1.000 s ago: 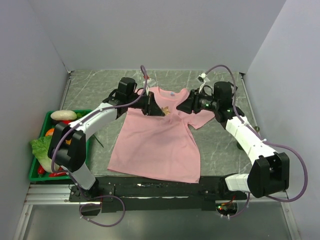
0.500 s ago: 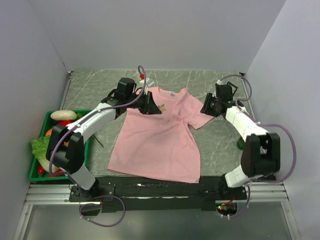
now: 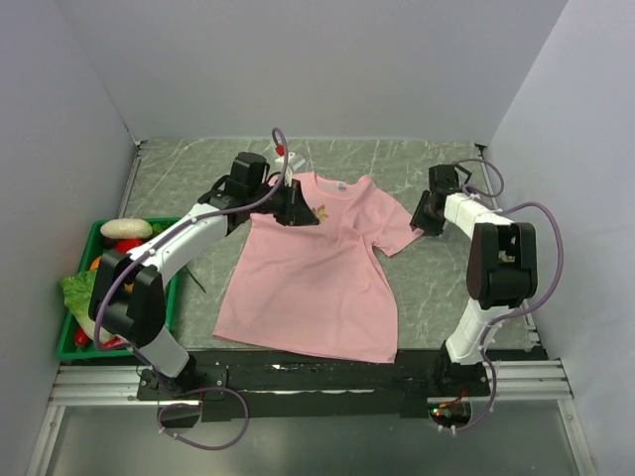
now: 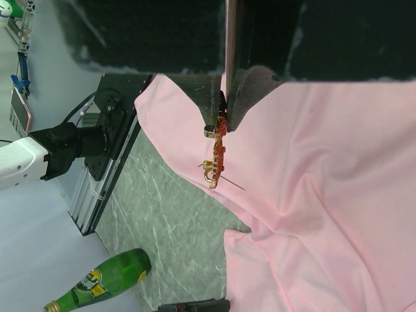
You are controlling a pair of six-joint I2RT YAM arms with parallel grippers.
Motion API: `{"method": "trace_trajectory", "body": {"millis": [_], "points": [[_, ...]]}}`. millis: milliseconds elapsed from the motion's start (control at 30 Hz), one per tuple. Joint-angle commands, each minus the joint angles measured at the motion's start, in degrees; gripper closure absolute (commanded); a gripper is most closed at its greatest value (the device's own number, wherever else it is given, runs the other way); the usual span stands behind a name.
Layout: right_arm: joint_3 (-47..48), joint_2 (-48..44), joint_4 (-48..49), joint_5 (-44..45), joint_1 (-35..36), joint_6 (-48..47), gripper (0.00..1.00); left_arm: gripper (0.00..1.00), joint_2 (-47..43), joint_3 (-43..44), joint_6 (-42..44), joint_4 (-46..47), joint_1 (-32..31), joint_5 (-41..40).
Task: Pin the brooch onto the clothing
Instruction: Smooth out the crumpled clothing at the center of the board.
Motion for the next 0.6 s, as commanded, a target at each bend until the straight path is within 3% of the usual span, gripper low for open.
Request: {"method": "trace_trajectory", "body": {"millis": [0,567], "points": [[4.33,2.55,-0.88,3.32,-1.83,0.77,0.55,0.99,-2.64,2.83,1.21,0.19,0.00,-0.67],[11.10,10.03,-5.36,-0.55,-4.03,1.73,0.53,0.99,-3.26,3.09,1.21,-0.07,0.00,0.12]]}}
